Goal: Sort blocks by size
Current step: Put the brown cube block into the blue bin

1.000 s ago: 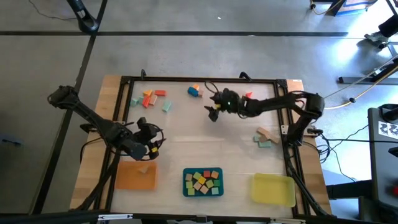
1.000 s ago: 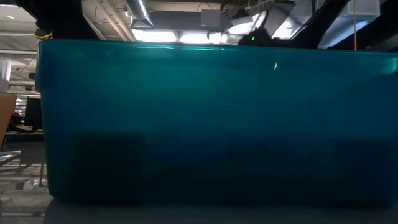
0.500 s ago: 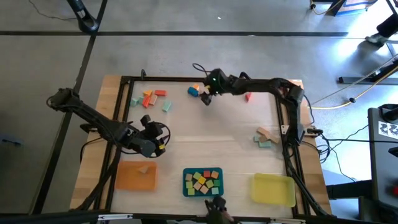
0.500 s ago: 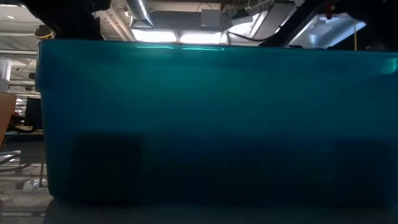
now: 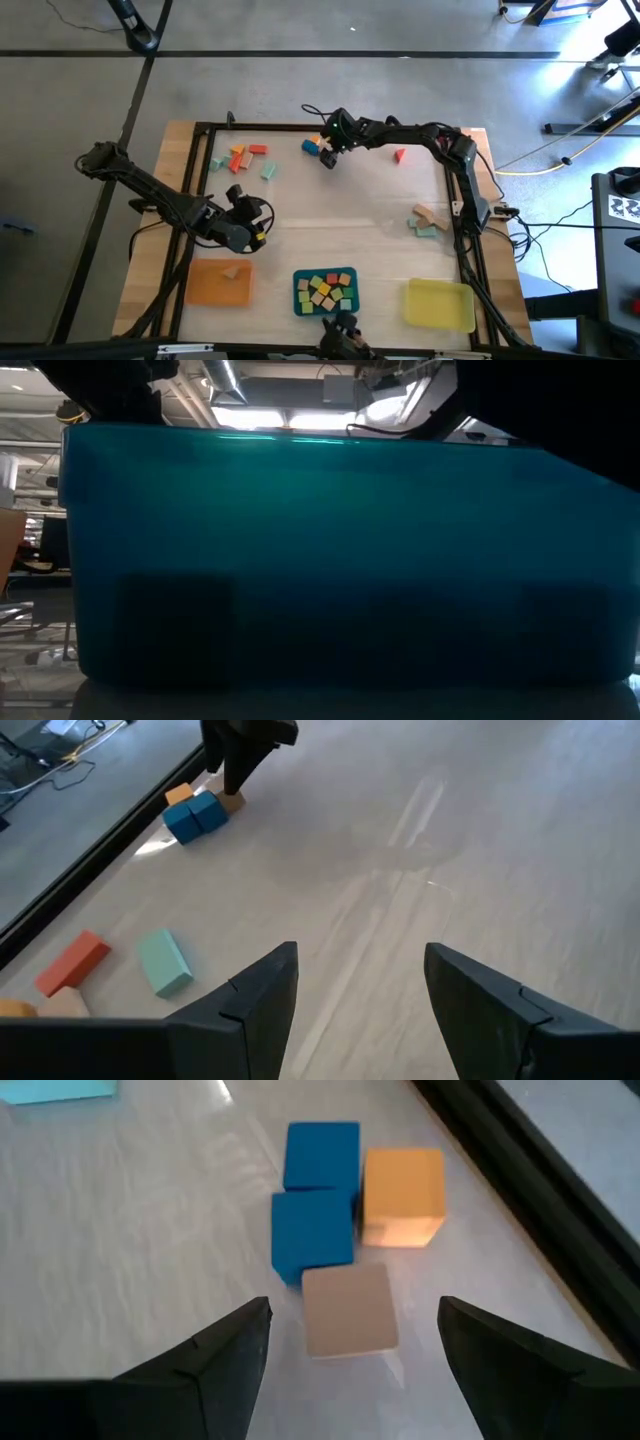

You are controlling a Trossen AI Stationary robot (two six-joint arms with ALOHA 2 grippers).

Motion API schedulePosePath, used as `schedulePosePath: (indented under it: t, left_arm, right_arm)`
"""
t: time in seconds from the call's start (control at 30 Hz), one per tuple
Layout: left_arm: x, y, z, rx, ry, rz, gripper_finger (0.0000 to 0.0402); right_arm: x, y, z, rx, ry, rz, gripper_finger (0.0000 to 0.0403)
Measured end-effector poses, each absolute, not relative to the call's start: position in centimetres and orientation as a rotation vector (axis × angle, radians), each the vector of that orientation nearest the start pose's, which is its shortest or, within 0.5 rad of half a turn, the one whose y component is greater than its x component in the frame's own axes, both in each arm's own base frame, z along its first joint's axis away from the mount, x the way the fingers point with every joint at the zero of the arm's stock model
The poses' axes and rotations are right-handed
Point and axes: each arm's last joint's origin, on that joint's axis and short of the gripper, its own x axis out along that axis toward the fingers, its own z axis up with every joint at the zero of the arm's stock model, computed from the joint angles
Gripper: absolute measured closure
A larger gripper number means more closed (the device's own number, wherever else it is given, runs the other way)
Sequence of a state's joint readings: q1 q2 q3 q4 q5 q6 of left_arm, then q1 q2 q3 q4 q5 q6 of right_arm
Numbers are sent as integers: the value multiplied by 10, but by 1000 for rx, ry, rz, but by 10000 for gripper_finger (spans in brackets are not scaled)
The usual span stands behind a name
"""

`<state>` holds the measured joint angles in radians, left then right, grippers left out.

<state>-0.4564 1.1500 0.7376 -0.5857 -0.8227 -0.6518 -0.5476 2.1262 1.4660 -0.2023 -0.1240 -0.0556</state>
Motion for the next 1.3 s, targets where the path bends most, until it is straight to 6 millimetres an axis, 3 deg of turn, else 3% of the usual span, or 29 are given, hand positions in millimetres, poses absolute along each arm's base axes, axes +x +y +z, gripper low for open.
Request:
schedulePosePath:
  t: [0.3, 0.43, 0.67, 0.8, 1.03, 1.3]
  left_arm:
    - [196, -73, 228, -12, 645, 566, 196]
    - [196, -73, 228, -15, 644, 567, 196]
    - [196, -73, 228, -13, 644, 565, 196]
    - [196, -73, 228, -14, 644, 566, 196]
    - [196, -73, 228, -14, 644, 566, 196]
    - [196, -73, 228, -14, 644, 566, 196]
  right_arm:
    - [396, -226, 133, 127, 888, -382, 129]
    - [398, -223, 132, 122, 882, -366, 167]
    - [398, -221, 132, 139, 872, -298, 267]
    - [398, -218, 135, 121, 892, -301, 273]
    - [385, -202, 171, 83, 968, -315, 264]
    - [376, -140, 230, 25, 1006, -206, 269]
